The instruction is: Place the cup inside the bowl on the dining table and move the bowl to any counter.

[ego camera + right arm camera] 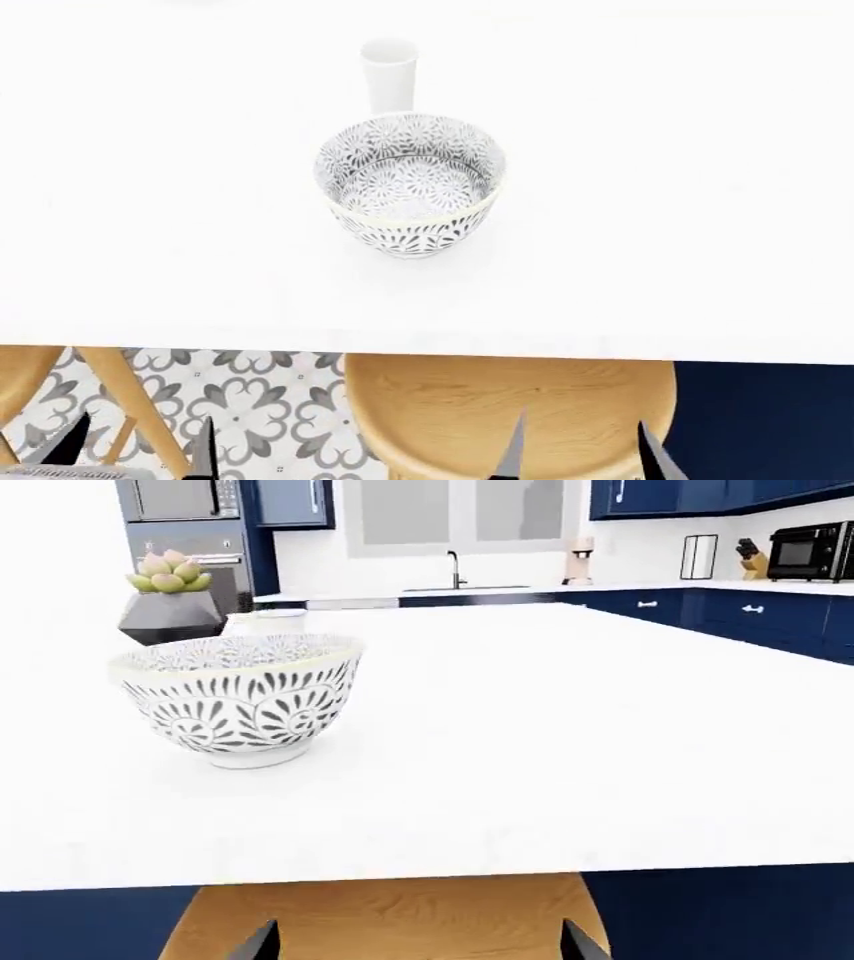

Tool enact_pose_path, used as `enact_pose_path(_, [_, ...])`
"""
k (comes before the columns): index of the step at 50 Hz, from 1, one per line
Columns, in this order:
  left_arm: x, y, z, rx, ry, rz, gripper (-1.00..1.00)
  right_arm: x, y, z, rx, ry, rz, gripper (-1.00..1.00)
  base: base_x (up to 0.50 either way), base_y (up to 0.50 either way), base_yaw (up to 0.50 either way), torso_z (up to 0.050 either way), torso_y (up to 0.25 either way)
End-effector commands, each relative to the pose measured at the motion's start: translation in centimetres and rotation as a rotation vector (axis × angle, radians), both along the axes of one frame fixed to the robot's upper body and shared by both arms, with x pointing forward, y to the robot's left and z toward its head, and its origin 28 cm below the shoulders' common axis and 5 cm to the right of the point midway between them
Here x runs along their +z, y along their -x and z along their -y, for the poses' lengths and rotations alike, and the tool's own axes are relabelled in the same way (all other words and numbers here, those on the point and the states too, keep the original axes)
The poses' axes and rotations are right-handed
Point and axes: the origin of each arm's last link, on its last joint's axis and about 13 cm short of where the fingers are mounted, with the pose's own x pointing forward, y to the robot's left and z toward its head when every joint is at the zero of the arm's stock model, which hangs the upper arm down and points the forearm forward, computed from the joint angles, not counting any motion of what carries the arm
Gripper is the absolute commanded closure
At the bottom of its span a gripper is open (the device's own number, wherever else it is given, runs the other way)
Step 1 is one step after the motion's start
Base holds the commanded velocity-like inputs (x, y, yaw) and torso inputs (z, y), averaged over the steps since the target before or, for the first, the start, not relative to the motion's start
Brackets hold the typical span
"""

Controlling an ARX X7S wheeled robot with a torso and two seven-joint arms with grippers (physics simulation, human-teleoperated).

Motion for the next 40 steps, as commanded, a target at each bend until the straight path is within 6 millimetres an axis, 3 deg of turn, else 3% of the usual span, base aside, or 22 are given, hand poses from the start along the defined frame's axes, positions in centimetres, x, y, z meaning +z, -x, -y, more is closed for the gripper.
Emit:
enact_pose_path(1, [6.0,-0.4,-0.1,-0.030,0.020,0.026,-1.00,6.3,-0.1,1.0,0.046,0.029,0.061,-1.00,0.00,0.00,0.00,0.000,0.000])
enact_pose_path(9, [10.5,-2.0,-1.4,-0.038,-0.010,0.052,-1.00,10.3,-1.1,2.1,0.105,0.089,0.056,-1.00,0.00,0.00,0.00,0.000,0.000])
enact_pose_path(17, [12.5,-3.7,-2.0,-0.062,-0.079,0.034,-1.00,13.4,-2.1,3.0,0.073,0.085,0.088,-1.00,0.00,0.00,0.00,0.000,0.000])
enact_pose_path(24, [14.3,-5.2,-2.2,-0.052,-0.053,0.037,-1.00,13.6,-2.8,3.5,0.061,0.089,0.056,-1.00,0.00,0.00,0.00,0.000,0.000])
enact_pose_path(34, [12.6,-5.1,-2.4,-0.052,-0.074,0.004,-1.00,12.5,-2.3,4.3,0.043,0.107,0.022,-1.00,0.10,0.00,0.00,0.000,0.000])
enact_pose_path(40, [12.7,-5.2,-2.6,-0.048,-0.088,-0.007,-1.00,12.4,-2.5,4.3,0.036,0.117,0.017,-1.00,0.34,0.00,0.00,0.000,0.000])
